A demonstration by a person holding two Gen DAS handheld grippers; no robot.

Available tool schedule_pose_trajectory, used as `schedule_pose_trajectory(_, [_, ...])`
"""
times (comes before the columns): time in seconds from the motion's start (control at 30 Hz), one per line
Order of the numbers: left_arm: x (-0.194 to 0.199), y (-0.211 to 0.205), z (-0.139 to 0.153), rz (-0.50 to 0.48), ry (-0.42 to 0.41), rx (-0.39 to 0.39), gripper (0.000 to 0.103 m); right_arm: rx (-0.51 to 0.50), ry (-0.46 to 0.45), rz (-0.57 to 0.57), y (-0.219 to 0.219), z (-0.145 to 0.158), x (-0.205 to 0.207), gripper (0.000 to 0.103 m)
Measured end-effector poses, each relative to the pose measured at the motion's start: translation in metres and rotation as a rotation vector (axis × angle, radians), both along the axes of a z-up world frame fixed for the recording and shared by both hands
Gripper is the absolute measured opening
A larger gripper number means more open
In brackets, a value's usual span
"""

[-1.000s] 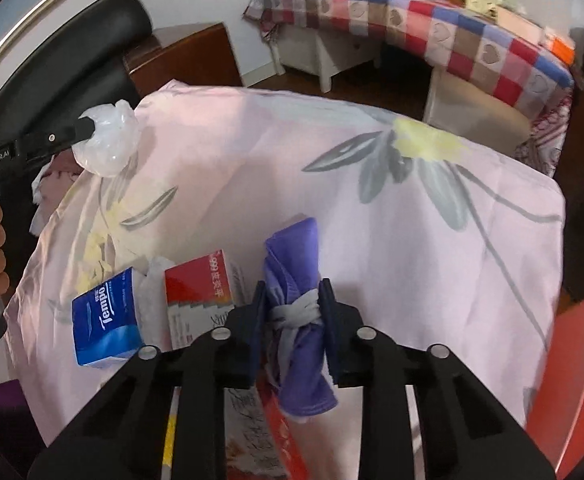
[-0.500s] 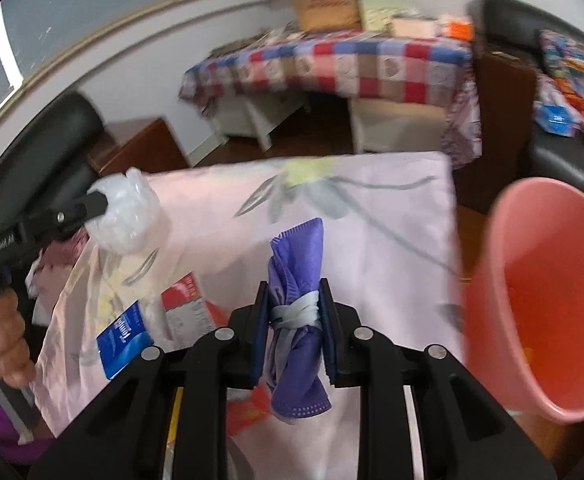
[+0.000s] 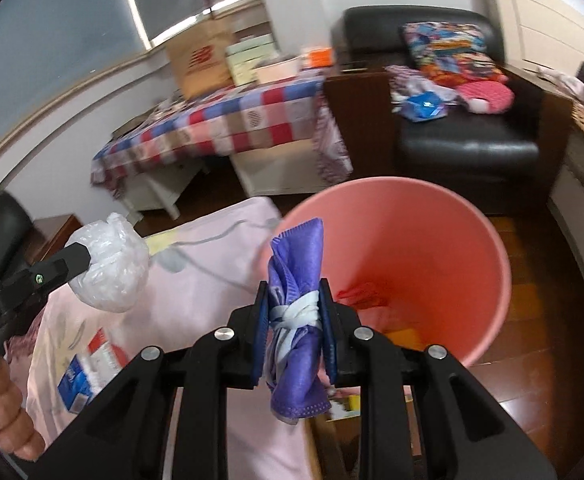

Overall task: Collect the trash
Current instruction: 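Carry the clear bag and purple mask with both grippers over the bin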

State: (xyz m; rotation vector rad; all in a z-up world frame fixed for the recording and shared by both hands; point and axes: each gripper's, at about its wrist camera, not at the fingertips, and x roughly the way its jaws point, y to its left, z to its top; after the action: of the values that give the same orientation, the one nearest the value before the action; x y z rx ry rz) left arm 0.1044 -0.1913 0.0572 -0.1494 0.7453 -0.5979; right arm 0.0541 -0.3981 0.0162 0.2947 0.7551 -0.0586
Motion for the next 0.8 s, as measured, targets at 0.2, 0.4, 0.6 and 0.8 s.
schedule_pose_trajectory(0.2, [0.003,-0.064,-0.012,-0.088,0.031,0.035,0.008,-0.012,0.018,-0.055,-0.028,-0.009,-0.004,0.023])
schedule_pose_trajectory(0.4, [0.014,-0.113,-0.035,-0.150,0.084,0.097,0.008,-0.013,0.052,-0.077,-0.043,-0.022,0.001,0.023])
schedule_pose_trajectory(0.6, [0.023,-0.142,-0.058,-0.170,0.124,0.161,0.008,-0.025,0.079,-0.087,-0.047,-0.031,0.010,0.024])
schedule_pose_trajectory(0.8, [0.034,-0.147,-0.071,-0.174,0.169,0.189,0.008,-0.032,0.112,-0.085,-0.048,-0.038,0.017,0.024])
